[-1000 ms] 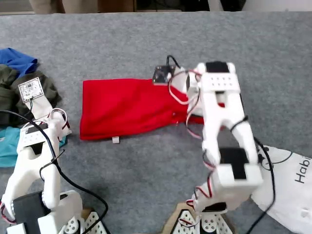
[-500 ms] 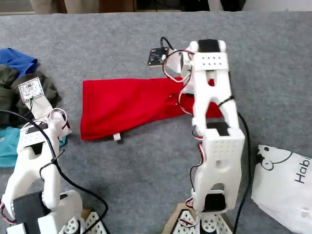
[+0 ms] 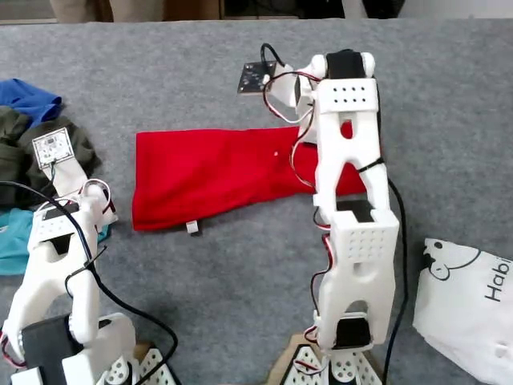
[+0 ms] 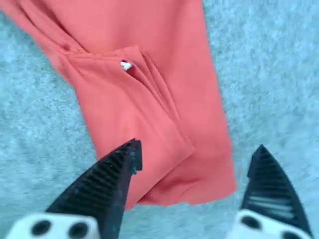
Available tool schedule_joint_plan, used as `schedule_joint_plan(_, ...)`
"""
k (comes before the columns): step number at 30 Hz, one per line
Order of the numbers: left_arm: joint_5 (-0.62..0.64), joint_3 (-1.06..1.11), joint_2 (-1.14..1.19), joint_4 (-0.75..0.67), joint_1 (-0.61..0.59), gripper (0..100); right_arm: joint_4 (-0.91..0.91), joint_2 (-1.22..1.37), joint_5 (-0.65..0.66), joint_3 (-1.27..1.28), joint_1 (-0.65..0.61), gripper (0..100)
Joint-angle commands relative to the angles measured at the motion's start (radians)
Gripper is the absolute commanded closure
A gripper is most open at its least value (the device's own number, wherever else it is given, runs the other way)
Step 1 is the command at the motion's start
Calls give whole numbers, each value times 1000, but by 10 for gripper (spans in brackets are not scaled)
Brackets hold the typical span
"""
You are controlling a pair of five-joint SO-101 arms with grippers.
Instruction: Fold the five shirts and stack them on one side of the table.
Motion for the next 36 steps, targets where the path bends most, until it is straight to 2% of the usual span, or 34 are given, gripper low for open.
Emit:
schedule_joint_plan(1, -6, -43, -8, 5, 8, 981, 20, -85, -84, 65, 16, 871)
schedule_joint_plan(3, -6, -43, -8, 5, 8, 981, 18, -140, -150, 193, -7, 998)
schedule_joint_plan(6, -6, -43, -8, 5, 8, 981, -6, -216, -213, 401, -36, 945)
schedule_joint_plan(12, -6, -41, -8, 5, 8, 981, -245, -275, -313, 679, -36, 986)
schedule_joint_plan(17, -6, -38, -8, 5, 8, 981, -420, -206, -361, 697, -38, 986)
schedule_joint_plan(21, -6, -38, -8, 6, 6, 981, -465, -99, -354, 697, -39, 986)
schedule_joint_plan(26, -6, -38, -8, 6, 6, 981, -387, -77, -354, 647, -5, 989)
schedule_joint_plan(30, -6, -44, -8, 12, 6, 981, -253, -242, -353, 545, 24, 989)
schedule_joint_plan(32, -6, -83, -10, 74, 8, 981, -219, -383, -354, 503, 25, 987)
schedule_joint_plan(36, 0, -299, -4, 342, 43, 966, -262, -593, -359, 521, 25, 986)
